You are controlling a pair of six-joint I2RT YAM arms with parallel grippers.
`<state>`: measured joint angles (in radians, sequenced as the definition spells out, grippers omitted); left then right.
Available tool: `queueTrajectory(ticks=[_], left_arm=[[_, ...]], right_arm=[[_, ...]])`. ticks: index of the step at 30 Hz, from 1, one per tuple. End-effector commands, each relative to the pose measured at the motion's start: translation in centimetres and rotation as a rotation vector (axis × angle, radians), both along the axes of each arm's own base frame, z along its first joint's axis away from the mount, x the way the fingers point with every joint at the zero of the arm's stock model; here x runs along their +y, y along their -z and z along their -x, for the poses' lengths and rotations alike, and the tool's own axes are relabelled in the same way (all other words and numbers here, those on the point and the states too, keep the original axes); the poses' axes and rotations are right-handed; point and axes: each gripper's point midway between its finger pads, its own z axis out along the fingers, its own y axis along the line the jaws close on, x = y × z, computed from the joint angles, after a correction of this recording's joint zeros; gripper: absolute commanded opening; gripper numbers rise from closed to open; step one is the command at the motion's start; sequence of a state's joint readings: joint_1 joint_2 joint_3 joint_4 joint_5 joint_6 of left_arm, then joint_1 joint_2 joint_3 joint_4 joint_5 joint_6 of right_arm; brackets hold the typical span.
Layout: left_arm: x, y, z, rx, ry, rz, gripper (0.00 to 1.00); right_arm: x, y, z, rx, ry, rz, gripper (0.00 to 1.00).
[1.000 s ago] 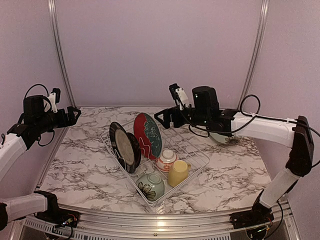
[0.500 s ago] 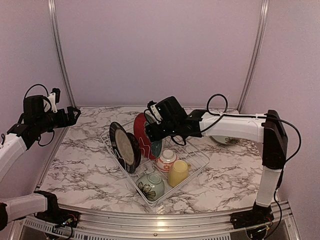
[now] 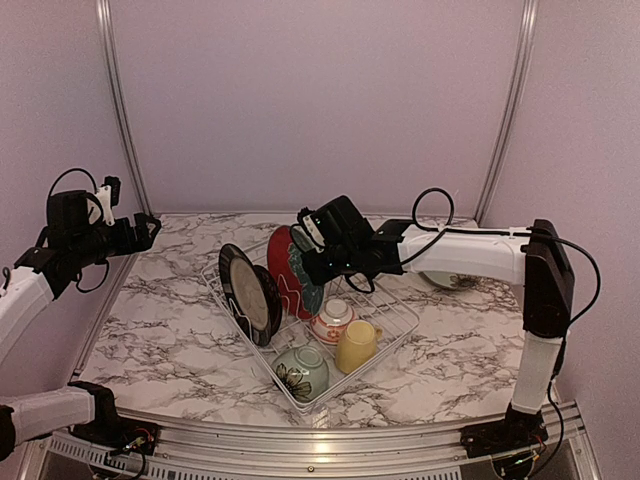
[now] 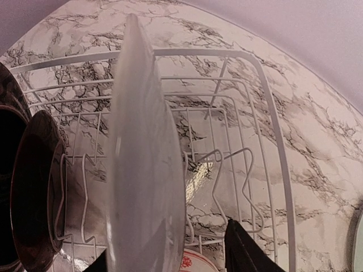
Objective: Unload the mixed dishes from the dish rack
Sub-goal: Grab the plate from the dish rack.
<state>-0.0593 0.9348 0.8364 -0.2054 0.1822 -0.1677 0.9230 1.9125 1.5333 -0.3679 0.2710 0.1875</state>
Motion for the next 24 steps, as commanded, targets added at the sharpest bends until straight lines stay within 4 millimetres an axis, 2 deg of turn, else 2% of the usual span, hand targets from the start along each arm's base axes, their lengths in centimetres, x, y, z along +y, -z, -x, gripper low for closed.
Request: queueTrajectory(ticks=[1, 8, 13, 24], left_arm=[[-0.1, 0.8, 0.0, 0.020, 0.004, -0.008, 0.99], [-0.1, 0.7, 0.0, 0.020, 0.005, -0.005, 0.99], [-0.2, 0.7, 0.0, 0.018, 0.006, -0.004, 0.99], [-0.1, 0.8, -0.1, 0.022, 0.005, -0.006, 0.99]], right_arm=[[0.4, -1.9, 0.3, -0.009, -0.003, -0.035, 0.47], [0.5, -2.5, 0.5, -0.005, -0.007, -0.056, 0.39], [0.7, -2.5, 0.4, 0.002, -0.007, -0.060, 0.30], [1.2, -5.1, 0.9, -0.029, -0.023, -0.095, 0.23]])
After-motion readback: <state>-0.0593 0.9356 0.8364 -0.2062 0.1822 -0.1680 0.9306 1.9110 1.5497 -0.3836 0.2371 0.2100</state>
